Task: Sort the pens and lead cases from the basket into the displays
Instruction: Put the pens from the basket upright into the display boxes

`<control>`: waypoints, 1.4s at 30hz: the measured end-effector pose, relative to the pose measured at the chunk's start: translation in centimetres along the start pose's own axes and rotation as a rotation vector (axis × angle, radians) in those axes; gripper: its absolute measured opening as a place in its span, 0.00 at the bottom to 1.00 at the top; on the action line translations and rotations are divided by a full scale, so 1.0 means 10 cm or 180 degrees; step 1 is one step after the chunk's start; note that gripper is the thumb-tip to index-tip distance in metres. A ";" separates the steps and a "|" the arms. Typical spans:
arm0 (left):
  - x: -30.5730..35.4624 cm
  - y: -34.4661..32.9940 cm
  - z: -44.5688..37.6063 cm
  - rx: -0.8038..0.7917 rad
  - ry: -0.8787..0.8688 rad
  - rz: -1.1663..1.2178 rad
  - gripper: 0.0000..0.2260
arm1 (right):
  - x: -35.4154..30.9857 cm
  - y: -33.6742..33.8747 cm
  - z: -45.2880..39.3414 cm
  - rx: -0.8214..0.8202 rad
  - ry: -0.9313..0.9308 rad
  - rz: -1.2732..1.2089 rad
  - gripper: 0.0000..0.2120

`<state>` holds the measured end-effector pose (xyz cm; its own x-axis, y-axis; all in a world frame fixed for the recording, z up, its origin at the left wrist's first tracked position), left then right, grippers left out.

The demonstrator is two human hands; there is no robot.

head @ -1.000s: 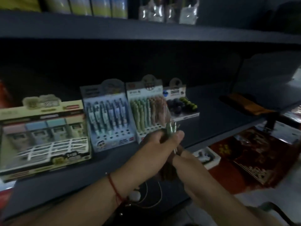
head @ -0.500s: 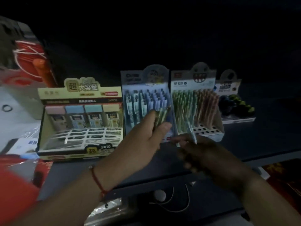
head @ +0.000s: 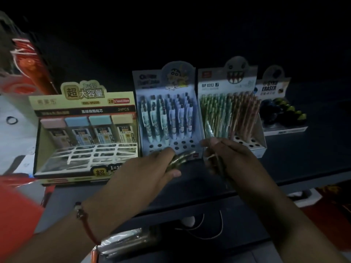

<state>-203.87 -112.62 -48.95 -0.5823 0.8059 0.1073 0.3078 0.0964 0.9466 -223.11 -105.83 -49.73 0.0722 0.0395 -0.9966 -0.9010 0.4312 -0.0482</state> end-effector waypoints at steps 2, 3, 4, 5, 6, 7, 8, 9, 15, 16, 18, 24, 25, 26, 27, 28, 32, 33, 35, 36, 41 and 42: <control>-0.08 -0.06 0.06 0.0038 -0.0048 -0.0032 0.18 | 0.03 0.02 -0.06 -0.0119 -0.0137 -0.0266 0.14; -0.11 -0.09 0.08 0.0105 -0.0090 -0.0098 0.18 | 0.03 0.03 -0.09 -0.0139 -0.0175 -0.0392 0.13; -0.12 -0.11 0.10 0.0196 -0.0131 -0.0153 0.18 | 0.02 0.05 -0.10 -0.0107 -0.0190 -0.0499 0.13; -0.13 -0.13 0.11 0.0282 -0.0170 -0.0182 0.18 | 0.01 0.06 -0.12 -0.0046 -0.0202 -0.0615 0.13; -0.14 -0.14 0.12 0.0328 -0.0195 -0.0183 0.18 | 0.00 0.08 -0.13 0.0017 -0.0220 -0.0772 0.13; -0.13 -0.16 0.12 0.0379 -0.0242 -0.0186 0.18 | -0.01 0.10 -0.13 0.0056 -0.0246 -0.0960 0.12; -0.11 -0.18 0.12 0.0395 -0.0296 -0.0184 0.17 | -0.03 0.11 -0.13 0.0064 -0.0279 -0.1130 0.10; -0.08 -0.20 0.11 0.0419 -0.0361 -0.0187 0.16 | -0.04 0.12 -0.13 0.0030 -0.0308 -0.1267 0.09; 0.10 -0.22 0.08 0.0422 -0.0557 -0.0436 0.16 | -0.17 0.24 -0.07 0.0015 -0.0018 -0.1101 0.08; 0.13 -0.21 0.07 0.0388 -0.0616 -0.0470 0.15 | -0.19 0.27 -0.04 0.0019 0.0095 -0.0919 0.07; 0.19 -0.18 0.04 0.0353 -0.0714 -0.0420 0.14 | -0.26 0.34 0.02 0.0081 0.0338 -0.0477 0.05; 0.42 -0.16 -0.23 0.0406 -0.0920 -0.0362 0.23 | -0.39 0.68 0.01 0.0734 0.1017 0.0388 0.14; 0.49 -0.18 -0.27 0.0435 -0.0940 -0.0414 0.26 | -0.40 0.73 0.00 0.0812 0.1087 0.0448 0.14; 0.56 -0.22 -0.29 0.0440 -0.1018 -0.0494 0.28 | -0.40 0.76 0.00 0.0888 0.1160 0.0476 0.13; 0.62 -0.26 -0.31 0.0417 -0.1143 -0.0573 0.28 | -0.41 0.79 -0.01 0.0950 0.1223 0.0463 0.12; 0.66 -0.31 -0.33 0.0408 -0.1260 -0.0600 0.28 | -0.41 0.81 -0.02 0.0990 0.1283 0.0435 0.11; 0.65 -0.41 -0.40 0.0479 -0.1190 -0.0360 0.28 | -0.41 0.84 -0.10 0.1152 0.1505 0.0409 0.11; 0.64 -0.42 -0.40 0.0510 -0.1110 -0.0305 0.28 | -0.39 0.83 -0.13 0.1185 0.1527 0.0417 0.12; 0.65 -0.44 -0.37 0.0509 -0.1043 -0.0257 0.29 | -0.36 0.80 -0.18 0.1220 0.1545 0.0400 0.12; 0.65 -0.45 -0.35 0.0497 -0.1045 -0.0254 0.30 | -0.35 0.77 -0.20 0.1207 0.1552 0.0390 0.12; 0.52 -0.40 -0.30 0.0456 -0.0941 -0.0144 0.34 | -0.24 0.61 -0.28 0.0993 0.1528 0.0419 0.11; 0.50 -0.37 -0.31 0.0456 -0.0921 -0.0120 0.35 | -0.21 0.57 -0.31 0.0976 0.1496 0.0440 0.12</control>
<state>-210.28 -110.74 -50.98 -0.3637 0.9308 -0.0374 0.4047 0.1940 0.8936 -229.75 -106.20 -48.10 -0.2984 -0.2605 -0.9182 -0.7183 0.6948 0.0364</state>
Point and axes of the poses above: each hand's wrist, its own z-axis away from the middle knuckle, its own y-axis out of the back of the hand, x = y × z, the point moved 2 cm from there along -z, towards the middle knuckle, and after that the axes turned 3 degrees about x, right-handed, at the moved point
